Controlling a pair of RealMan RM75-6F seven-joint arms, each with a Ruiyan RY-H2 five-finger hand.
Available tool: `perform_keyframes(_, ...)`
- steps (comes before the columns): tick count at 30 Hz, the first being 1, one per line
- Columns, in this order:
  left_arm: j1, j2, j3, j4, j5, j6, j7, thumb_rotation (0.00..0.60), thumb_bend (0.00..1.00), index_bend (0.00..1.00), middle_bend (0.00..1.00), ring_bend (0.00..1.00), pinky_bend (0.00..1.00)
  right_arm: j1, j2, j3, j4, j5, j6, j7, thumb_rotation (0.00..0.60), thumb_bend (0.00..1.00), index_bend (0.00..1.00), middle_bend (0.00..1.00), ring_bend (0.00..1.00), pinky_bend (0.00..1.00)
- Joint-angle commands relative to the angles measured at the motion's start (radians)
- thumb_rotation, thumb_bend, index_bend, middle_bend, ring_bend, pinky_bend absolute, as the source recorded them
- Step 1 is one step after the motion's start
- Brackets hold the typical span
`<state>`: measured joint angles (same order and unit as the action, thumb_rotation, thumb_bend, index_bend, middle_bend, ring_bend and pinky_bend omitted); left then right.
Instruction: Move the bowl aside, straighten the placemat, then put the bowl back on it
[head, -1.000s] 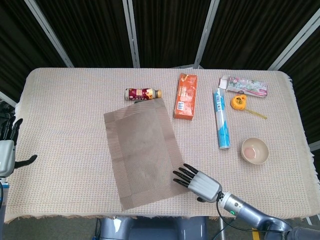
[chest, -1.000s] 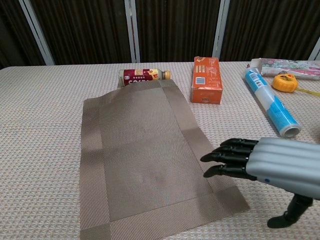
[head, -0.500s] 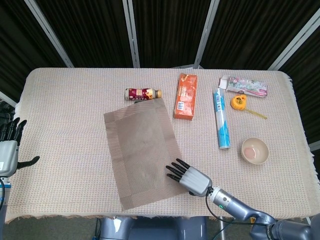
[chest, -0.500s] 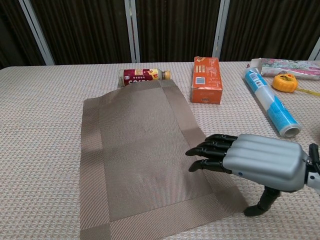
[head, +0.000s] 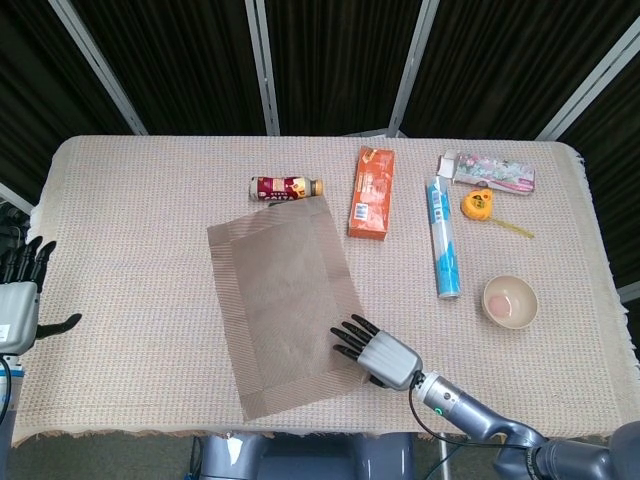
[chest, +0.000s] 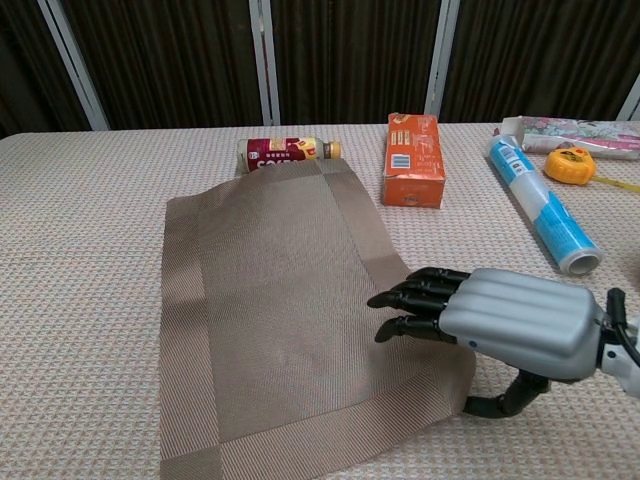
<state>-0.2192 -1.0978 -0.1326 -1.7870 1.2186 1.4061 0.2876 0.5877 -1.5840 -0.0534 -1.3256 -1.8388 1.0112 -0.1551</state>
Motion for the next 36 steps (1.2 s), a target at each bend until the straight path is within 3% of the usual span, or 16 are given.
perform_keyframes(1,0.001,0.002,0.000,-0.002,0.002,0.001,-0.002,0.600,0.00,0.00,0.00,0.00,0.00,0.004,-0.009,-0.004,0.009,0.002,0.008,0.006,0.600,0.27,0.19,0.00,0.00,0.00)
perform_keyframes(5,0.001,0.004,0.000,-0.002,0.003,-0.003,-0.007,0.600,0.00,0.00,0.00,0.00,0.00,0.004,-0.017,-0.007,0.013,0.006,0.018,0.020,0.600,0.32,0.35,0.00,0.00,0.00)
perform_keyframes(8,0.001,0.007,0.001,-0.003,0.004,-0.006,-0.011,0.600,0.00,0.00,0.00,0.00,0.00,0.002,-0.026,-0.009,0.019,0.007,0.038,0.041,0.600,0.37,0.59,0.00,0.00,0.00)
perform_keyframes(11,0.001,0.009,0.001,-0.004,0.006,-0.007,-0.016,0.600,0.00,0.00,0.00,0.00,0.00,0.000,-0.035,-0.016,0.032,0.006,0.055,0.059,0.600,0.39,0.66,0.01,0.00,0.00)
perform_keyframes(20,0.003,0.016,0.003,-0.008,0.010,-0.013,-0.027,0.600,0.00,0.00,0.00,0.00,0.00,-0.020,-0.015,-0.060,0.040,-0.034,0.135,0.092,0.600,0.39,0.67,0.03,0.00,0.00)
perform_keyframes(27,0.005,0.020,0.005,-0.012,0.016,-0.013,-0.033,0.600,0.00,0.00,0.00,0.00,0.00,-0.044,0.123,-0.125,0.064,-0.150,0.270,0.021,0.600,0.39,0.67,0.05,0.00,0.00)
perform_keyframes(32,0.003,0.019,0.009,-0.012,0.015,-0.022,-0.031,0.600,0.00,0.00,0.00,0.00,0.00,-0.016,0.225,-0.101,0.156,-0.202,0.332,-0.064,0.600,0.39,0.67,0.06,0.00,0.00)
perform_keyframes(36,0.002,0.016,0.008,-0.010,0.012,-0.023,-0.027,0.600,0.00,0.00,0.00,0.00,0.00,0.031,0.255,-0.062,0.231,-0.212,0.333,-0.087,0.600,0.39,0.67,0.06,0.00,0.00)
